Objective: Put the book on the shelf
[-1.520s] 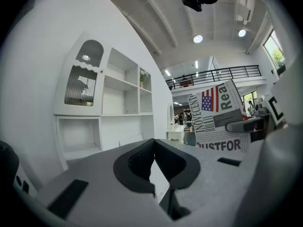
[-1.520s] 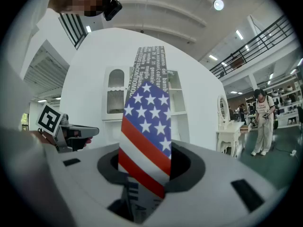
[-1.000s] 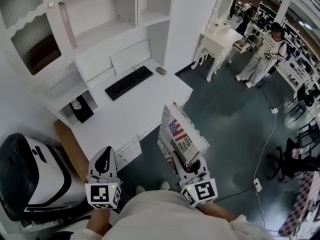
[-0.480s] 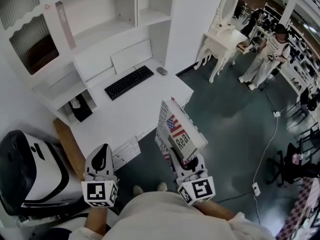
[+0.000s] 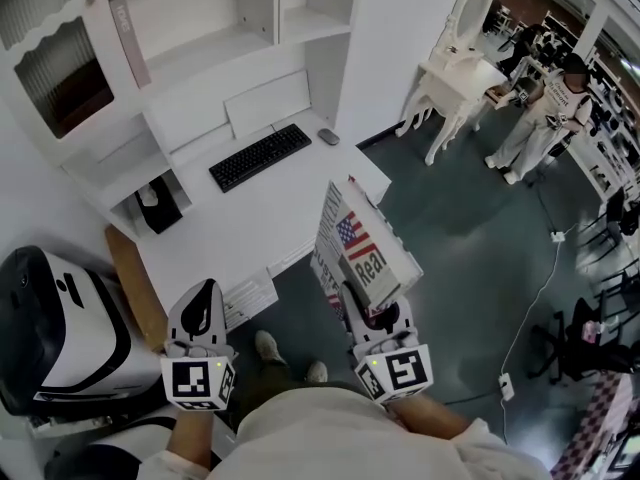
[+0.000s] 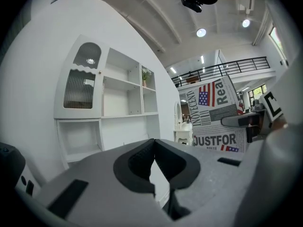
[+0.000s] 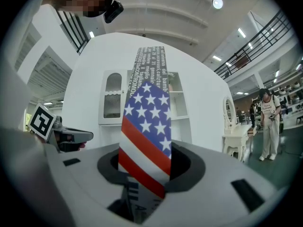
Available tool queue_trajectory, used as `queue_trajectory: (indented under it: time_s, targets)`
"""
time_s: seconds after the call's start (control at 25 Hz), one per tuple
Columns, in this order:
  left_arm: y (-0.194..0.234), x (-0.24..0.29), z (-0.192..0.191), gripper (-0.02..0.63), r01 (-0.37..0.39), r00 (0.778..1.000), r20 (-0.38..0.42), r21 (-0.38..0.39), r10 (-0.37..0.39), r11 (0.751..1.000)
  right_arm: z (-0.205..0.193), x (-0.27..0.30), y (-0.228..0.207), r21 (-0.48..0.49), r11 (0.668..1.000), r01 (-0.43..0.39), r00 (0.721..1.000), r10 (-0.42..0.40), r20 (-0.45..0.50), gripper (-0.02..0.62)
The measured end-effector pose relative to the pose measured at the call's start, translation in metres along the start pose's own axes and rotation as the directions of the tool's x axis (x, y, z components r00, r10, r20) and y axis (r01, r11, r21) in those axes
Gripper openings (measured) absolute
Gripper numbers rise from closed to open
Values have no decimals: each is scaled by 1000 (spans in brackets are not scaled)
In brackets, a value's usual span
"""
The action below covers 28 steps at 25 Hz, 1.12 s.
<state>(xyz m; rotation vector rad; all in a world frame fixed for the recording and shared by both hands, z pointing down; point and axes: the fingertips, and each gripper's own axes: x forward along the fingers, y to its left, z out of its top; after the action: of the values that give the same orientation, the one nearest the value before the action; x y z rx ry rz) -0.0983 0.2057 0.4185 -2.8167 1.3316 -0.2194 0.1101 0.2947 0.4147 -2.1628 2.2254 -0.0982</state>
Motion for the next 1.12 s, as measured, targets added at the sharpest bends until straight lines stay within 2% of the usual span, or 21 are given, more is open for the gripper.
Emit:
queue_trajectory:
  time_s: [0.32,0.64,1.12]
  targets:
    - [32,48,-1,3,25,1000,15,5,-25,1000,-8,51,-7,-16,999,29,999,-29,-16,160]
    - [71,98,9,3,46,998,35,4,-46,999,1,102,-12,-27,997,66,998,-66,-10,160]
    - [138,181,15,3,62,997,51,-2,-61,998,7,212,-19,-46,995,88,996,-88,1,160]
